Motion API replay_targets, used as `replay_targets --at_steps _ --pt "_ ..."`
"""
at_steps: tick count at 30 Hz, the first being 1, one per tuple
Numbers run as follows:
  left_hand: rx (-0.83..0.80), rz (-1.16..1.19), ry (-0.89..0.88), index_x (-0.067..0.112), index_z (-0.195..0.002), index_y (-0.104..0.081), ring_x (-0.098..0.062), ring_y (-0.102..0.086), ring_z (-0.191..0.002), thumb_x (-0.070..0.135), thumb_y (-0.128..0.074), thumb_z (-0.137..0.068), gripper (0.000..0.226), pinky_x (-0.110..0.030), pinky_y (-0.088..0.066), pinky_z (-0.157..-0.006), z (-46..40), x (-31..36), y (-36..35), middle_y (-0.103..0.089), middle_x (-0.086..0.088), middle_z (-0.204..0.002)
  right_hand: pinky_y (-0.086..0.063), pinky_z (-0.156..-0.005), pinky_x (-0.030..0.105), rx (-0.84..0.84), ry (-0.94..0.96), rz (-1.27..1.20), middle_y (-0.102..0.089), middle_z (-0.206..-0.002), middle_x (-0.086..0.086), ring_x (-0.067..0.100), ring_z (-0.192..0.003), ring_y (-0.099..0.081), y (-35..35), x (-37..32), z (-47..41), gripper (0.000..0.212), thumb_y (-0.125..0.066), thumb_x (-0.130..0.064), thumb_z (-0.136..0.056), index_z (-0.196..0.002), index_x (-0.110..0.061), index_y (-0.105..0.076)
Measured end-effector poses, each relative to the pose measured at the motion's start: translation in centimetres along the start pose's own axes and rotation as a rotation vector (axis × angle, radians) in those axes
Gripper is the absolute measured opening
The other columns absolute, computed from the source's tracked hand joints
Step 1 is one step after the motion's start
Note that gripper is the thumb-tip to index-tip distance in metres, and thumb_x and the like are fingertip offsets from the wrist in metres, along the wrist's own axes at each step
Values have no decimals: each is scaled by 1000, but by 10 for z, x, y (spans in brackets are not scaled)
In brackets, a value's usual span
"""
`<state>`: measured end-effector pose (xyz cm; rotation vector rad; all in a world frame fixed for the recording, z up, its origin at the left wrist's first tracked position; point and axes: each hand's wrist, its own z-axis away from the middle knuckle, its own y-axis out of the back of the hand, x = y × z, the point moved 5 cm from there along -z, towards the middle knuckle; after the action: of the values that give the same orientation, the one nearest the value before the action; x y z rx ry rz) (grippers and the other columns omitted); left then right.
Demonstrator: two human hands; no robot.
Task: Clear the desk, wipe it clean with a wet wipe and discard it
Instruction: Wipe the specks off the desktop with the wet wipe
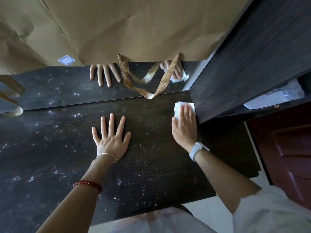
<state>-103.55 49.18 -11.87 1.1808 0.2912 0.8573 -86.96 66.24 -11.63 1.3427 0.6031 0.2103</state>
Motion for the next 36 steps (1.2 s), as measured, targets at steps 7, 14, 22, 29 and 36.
replay_targets --at_steps 7,14,22,29,36 --pt "23 -6 11 43 -141 4 -21 21 -139 52 -24 -92 57 -51 14 -111 -1 -2 -3 13 3 -155 -16 -113 42 55 -7 11 -32 -143 29 38 -134 -27 -2 -10 -56 73 -13 -38 -81 -134 10 -31" --pt "32 0 -3 42 -141 2 -21 21 -139 52 -23 -92 56 -52 14 -110 -1 -2 -3 13 3 -155 -7 -116 39 -54 210 27 -22 -151 18 31 -141 -16 0 14 -6 66 -7 -39 -89 -142 -6 -26" --pt "-13 17 -66 38 -142 0 -24 20 -139 52 -28 -91 60 -54 12 -110 0 -4 -2 15 2 -154 -4 -115 33 8 97 120 -30 -148 17 30 -138 -23 -13 44 152 57 -4 -39 -98 -142 -8 -24" --pt "55 17 -273 32 -142 -19 -20 5 -142 38 -42 -92 56 -45 2 -114 34 -47 7 -3 0 -156 -15 -115 44 96 -129 38 -34 -146 19 34 -137 -28 -50 -61 219 57 -16 -38 -95 -140 -7 -33" --pt "16 -65 -250 41 -141 -12 -17 9 -142 50 -36 -91 57 -45 4 -114 47 -111 9 2 6 -156 -12 -116 35 -63 434 -22 -33 -148 9 22 -140 -23 -88 -181 258 51 -32 -35 -94 -139 -13 -35"
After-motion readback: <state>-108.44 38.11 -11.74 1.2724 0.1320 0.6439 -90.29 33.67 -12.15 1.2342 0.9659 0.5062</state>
